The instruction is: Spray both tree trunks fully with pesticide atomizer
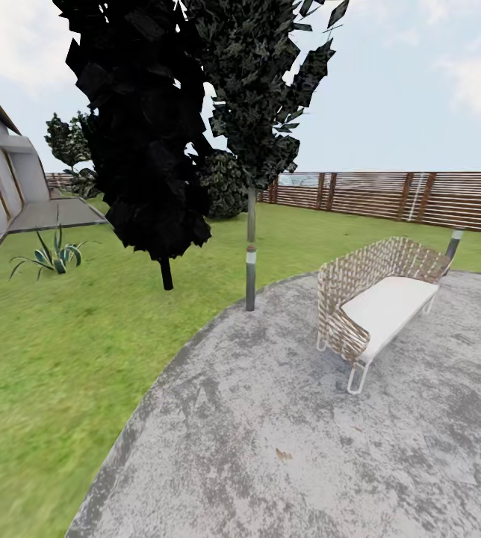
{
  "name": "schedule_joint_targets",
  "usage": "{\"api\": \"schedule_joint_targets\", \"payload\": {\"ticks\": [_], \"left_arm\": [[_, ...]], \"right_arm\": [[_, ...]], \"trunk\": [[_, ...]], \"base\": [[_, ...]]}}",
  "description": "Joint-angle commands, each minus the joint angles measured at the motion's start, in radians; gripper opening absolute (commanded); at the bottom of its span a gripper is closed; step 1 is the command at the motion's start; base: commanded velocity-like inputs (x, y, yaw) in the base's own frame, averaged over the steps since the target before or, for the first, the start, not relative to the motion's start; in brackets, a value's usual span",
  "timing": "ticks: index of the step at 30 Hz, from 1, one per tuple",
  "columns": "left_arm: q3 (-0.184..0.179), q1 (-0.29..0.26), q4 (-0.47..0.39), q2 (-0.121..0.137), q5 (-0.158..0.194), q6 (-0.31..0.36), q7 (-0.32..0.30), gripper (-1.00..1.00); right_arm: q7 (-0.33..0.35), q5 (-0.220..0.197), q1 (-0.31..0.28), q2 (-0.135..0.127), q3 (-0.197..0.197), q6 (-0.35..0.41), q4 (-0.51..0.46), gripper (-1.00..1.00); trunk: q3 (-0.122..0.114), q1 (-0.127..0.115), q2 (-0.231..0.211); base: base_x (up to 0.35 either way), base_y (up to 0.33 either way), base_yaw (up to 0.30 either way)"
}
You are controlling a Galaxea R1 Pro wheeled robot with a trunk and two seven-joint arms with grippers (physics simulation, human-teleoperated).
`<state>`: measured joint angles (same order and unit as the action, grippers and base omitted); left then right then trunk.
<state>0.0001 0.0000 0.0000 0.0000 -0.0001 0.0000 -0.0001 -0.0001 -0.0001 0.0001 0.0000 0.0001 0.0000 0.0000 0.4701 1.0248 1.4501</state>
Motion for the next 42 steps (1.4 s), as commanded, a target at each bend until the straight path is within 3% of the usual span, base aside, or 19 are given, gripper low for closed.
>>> {"api": "schedule_joint_targets", "payload": {"ticks": [1,7,19,25,26,42], "left_arm": [[0.001,0.001,-0.003,0.000,-0.006,-0.005,-0.004,1.00],[0.002,0.001,-0.002,-0.001,0.004,-0.005,-0.002,1.00],[0.007,-0.044,-0.071,0.061,0.005,-0.072,0.012,1.00],[0.006,-0.079,-0.105,0.079,0.005,-0.106,0.012,1.00],[0.007,-0.210,-0.234,0.080,0.006,-0.372,0.012,1.00],[0.010,-0.204,-0.226,0.079,0.009,-0.370,0.012,1.00]], "right_arm": [[-0.003,-0.003,-0.006,0.006,-0.005,-0.006,-0.006,1.00],[-0.004,0.004,-0.012,0.017,0.001,-0.013,-0.035,1.00],[-0.006,0.003,-0.016,-0.044,-0.006,-0.080,-0.103,1.00],[-0.005,0.003,-0.029,-0.053,-0.006,-0.114,-0.137,1.00],[-0.005,0.004,-0.029,-0.053,-0.005,-0.410,-0.548,1.00],[0.003,0.006,-0.031,-0.052,0.000,-0.419,-0.506,1.00]], "trunk": [[0.000,0.000,0.000],[0.000,0.000,0.000],[0.000,0.000,0.000],[0.000,0.000,0.000],[0.000,0.000,0.000],[-0.004,0.000,0.000]], "base": [[0.000,0.000,0.000],[0.000,0.000,0.000],[0.000,0.000,0.000],[0.000,0.000,0.000],[0.000,0.000,0.000],[0.000,0.000,-0.079]]}}
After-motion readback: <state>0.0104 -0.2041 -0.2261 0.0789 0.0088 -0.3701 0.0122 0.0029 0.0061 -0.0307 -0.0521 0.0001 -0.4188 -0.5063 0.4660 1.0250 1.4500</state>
